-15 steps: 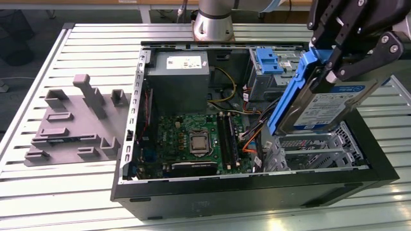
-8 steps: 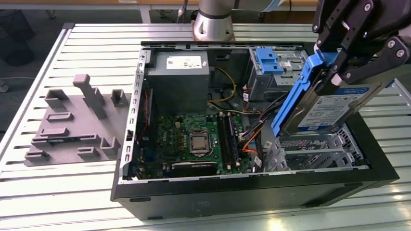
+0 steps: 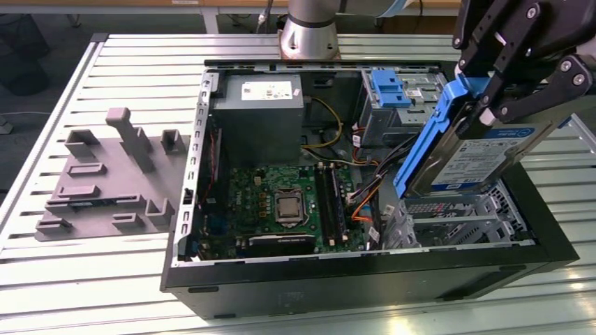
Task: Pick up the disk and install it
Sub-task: 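Insert the disk into the insertion slot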
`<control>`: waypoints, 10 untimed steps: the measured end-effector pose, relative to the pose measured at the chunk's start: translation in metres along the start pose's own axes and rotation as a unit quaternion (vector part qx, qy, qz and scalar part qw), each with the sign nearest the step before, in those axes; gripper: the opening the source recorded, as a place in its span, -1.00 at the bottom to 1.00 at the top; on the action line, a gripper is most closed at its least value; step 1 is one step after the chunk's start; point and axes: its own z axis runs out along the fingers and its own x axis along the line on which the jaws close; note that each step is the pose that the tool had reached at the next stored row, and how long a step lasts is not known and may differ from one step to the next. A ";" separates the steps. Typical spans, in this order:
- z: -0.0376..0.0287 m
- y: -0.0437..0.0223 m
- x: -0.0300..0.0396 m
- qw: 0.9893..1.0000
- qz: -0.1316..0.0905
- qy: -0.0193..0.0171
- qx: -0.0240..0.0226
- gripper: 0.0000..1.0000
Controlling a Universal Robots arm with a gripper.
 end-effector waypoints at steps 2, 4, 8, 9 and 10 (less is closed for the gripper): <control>0.0000 0.0000 0.0000 1.000 0.000 0.000 0.000 -0.27; 0.0002 -0.0004 0.0001 1.000 0.000 0.000 0.000 -0.27; 0.0025 -0.0041 0.0007 1.000 0.000 0.000 0.000 -0.27; 0.0039 -0.0055 0.0010 1.000 0.000 0.000 0.000 -0.27; 0.0054 -0.0063 0.0014 1.000 0.000 0.000 0.000 -0.27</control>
